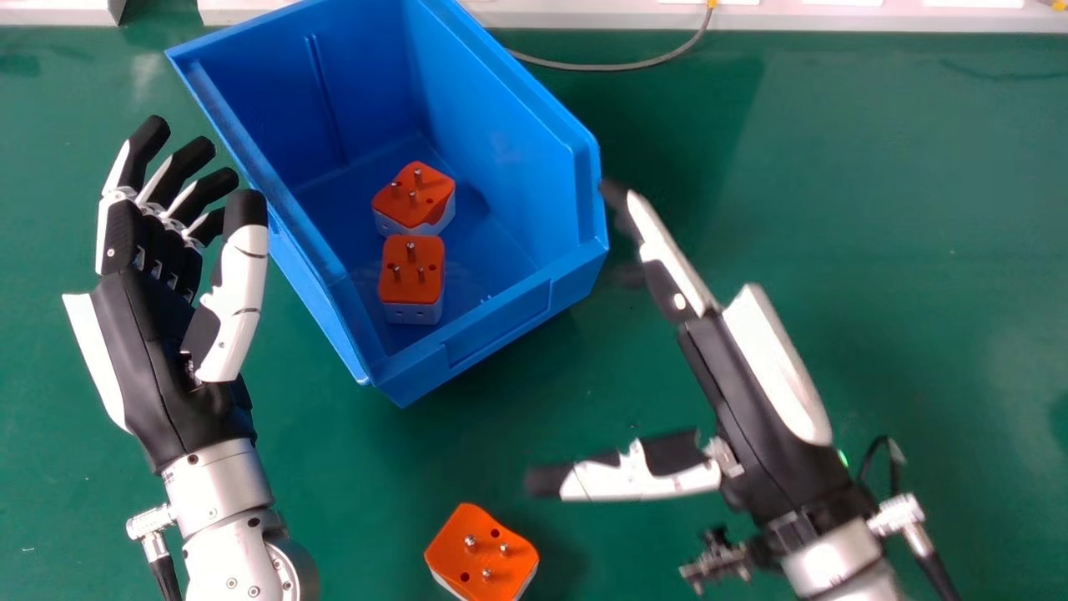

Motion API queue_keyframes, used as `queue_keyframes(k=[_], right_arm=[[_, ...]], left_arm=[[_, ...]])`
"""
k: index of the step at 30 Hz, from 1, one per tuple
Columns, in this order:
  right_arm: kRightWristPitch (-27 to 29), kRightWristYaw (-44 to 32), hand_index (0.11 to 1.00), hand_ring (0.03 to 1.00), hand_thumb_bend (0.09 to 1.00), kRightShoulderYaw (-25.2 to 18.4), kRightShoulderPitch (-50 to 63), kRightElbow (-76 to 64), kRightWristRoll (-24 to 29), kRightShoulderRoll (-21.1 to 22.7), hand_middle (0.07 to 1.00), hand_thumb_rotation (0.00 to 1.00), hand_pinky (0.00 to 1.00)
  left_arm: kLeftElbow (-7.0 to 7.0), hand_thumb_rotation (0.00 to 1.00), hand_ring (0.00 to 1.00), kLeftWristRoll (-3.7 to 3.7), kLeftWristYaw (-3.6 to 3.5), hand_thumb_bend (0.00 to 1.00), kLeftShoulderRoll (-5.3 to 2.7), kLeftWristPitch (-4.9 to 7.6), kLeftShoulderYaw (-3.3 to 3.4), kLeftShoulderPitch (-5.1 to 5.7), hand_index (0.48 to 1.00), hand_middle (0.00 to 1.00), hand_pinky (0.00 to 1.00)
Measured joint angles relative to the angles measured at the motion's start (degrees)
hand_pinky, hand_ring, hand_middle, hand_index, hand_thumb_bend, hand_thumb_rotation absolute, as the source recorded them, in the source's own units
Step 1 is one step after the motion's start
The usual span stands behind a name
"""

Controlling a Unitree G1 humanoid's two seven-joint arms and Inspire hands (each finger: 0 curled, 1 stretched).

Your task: Pick all objects and put in blue box

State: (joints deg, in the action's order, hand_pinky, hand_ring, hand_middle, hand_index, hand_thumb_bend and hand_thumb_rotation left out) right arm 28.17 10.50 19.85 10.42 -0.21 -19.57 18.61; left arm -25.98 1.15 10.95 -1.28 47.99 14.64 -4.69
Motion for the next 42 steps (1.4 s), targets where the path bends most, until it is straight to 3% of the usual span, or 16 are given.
queue_keyframes(k=[5,9,12,16,21,24,27,30,34,38,42], right_arm=[[0.0,-7.5,0.918,0.857,0.973,-1.5,4.7,-0.4,4.9,1.6,0.905,0.41,0.72],[-1.5,-14.2,0.9,0.841,0.962,-2.7,6.6,-3.3,6.2,4.4,0.89,0.41,0.71],[-2.3,-17.3,0.888,0.821,0.946,-3.7,7.0,-4.7,6.0,5.8,0.875,0.41,0.69],[-3.5,-19.6,0.863,0.823,0.92,-4.5,7.0,-6.1,4.3,6.4,0.867,0.41,0.71],[-3.9,-20.4,0.843,0.817,0.906,-4.3,6.3,-6.7,0.1,6.2,0.858,0.49,0.72],[-4.5,-19.8,0.835,0.806,0.91,-3.4,5.8,-6.7,-3.7,4.9,0.848,0.54,0.71],[-6.0,-17.3,0.834,0.805,0.907,-1.9,5.8,-6.9,-11.9,3.7,0.845,0.56,0.7],[-9.5,-15.5,0.844,0.811,0.907,-0.2,5.7,-8.3,-22.0,3.1,0.845,0.54,0.68],[-13.7,-14.0,0.852,0.814,0.902,2.8,5.6,-9.9,-31.7,1.8,0.846,0.5,0.65],[-16.4,-13.8,0.855,0.81,0.9,5.9,5.1,-10.6,-37.2,0.6,0.841,0.43,0.6],[-17.1,-13.8,0.856,0.801,0.903,8.0,3.3,-10.7,-39.3,0.3,0.836,0.41,0.59]], left_arm=[[0.62,0.4,0.71,0.01,-0.1,0.62,0.01,-0.3,-0.11,0.13,0.815,0.77,0.65],[0.92,0.4,0.71,0.2,-0.67,0.62,0.01,-0.72,-0.17,0.13,0.818,0.77,0.65],[0.93,0.39,0.71,0.34,-0.86,0.62,0.01,-0.78,-0.17,0.13,0.82,0.77,0.65],[0.98,0.39,0.71,1.19,-1.03,0.63,0.01,-1.17,-0.2,0.15,0.82,0.77,0.65],[1.45,0.39,0.71,1.13,-1.12,0.63,0.01,-1.26,-0.19,0.17,0.82,0.77,0.65],[1.69,0.4,0.71,1.12,-0.94,0.63,0.01,-1.27,-0.17,0.18,0.819,0.77,0.65],[1.8,0.4,0.71,1.16,-0.96,0.63,0.01,-1.27,-0.22,0.17,0.82,0.77,0.65],[1.8,0.4,0.71,1.12,-0.95,0.63,0.0,-1.28,-0.23,0.17,0.819,0.77,0.65],[1.8,0.4,0.71,1.08,-0.93,0.62,0.01,-1.3,-0.21,0.17,0.819,0.77,0.65],[1.8,0.39,0.71,1.16,-0.99,0.62,0.04,-1.28,-0.18,0.16,0.82,0.77,0.65],[1.9,0.4,0.71,1.16,-1.01,0.62,0.02,-1.3,-0.23,0.17,0.82,0.77,0.65]])
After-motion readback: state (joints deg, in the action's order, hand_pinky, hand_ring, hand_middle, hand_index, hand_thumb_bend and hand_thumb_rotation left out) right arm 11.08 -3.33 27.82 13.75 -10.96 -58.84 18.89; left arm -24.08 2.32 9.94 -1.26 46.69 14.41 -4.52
